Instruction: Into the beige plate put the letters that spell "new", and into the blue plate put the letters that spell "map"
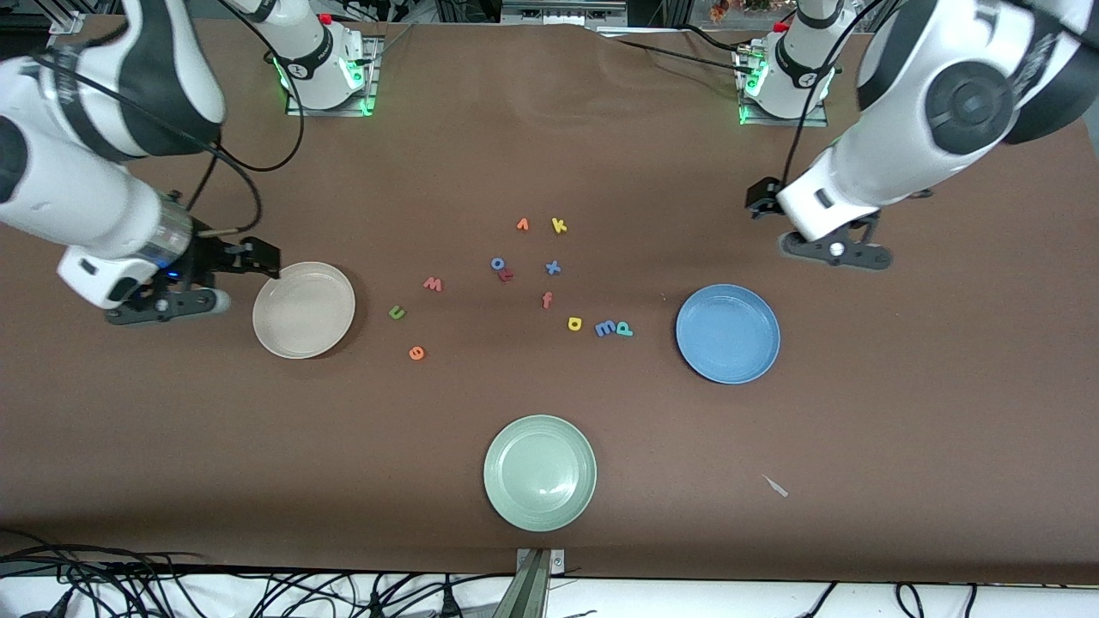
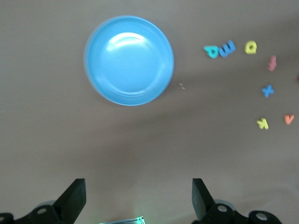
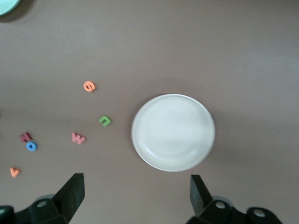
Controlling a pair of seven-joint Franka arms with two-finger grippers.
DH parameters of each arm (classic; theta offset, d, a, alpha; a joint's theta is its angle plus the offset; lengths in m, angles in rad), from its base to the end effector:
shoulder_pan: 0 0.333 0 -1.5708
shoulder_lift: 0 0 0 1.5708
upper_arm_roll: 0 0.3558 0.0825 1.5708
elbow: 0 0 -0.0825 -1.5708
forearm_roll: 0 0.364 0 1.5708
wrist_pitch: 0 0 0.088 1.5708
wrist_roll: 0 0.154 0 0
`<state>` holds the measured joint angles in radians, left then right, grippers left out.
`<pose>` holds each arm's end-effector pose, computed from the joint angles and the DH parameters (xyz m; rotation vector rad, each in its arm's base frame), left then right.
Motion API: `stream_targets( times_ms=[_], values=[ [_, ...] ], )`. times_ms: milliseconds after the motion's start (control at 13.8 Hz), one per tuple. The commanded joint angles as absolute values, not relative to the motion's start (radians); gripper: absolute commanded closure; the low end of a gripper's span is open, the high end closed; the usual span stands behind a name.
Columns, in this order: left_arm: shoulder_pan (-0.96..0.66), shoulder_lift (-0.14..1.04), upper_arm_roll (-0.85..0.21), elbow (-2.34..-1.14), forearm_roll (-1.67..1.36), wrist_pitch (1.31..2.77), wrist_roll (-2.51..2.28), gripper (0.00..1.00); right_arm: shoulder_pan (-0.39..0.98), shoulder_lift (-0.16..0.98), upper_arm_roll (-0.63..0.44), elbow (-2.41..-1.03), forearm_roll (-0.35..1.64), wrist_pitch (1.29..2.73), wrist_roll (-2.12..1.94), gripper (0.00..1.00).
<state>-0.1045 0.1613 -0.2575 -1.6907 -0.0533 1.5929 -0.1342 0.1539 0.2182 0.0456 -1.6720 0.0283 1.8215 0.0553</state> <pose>0.5199 -0.1972 0.4811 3.0658 -0.3415 -0.4177 0.5939 0.1217 0.4671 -3.1043 -0.2106 0.1131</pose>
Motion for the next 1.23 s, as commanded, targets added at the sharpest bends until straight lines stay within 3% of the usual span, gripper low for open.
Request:
stream_targets(
  times_ms=[0, 291, 581, 1162],
  values=[
    [-0.153, 0.259, -0.275, -1.672, -0.064, 1.649, -0.072, 0.0, 0.152, 0.196, 0.109, -1.787, 0.04, 1.946, 0.17, 0.0],
    [-0.227, 0.389, -0.285, -1.674, -0.061, 1.82, 0.055, 0.0, 0.233, 0.216, 0.132, -1.907, 0.018, 2.118, 0.368, 0.0],
    [-0.239, 0.475, -0.285, -1.674, -0.061, 2.037, 0.271, 0.0, 0.282, 0.297, 0.13, -1.91, 0.014, 2.2, 0.506, 0.0],
    [-0.368, 0.681, -0.285, -1.674, 0.127, 2.422, 0.419, 0.0, 0.287, 0.386, 0.124, -2.1, -0.011, 2.522, 0.566, 0.0]
  ],
)
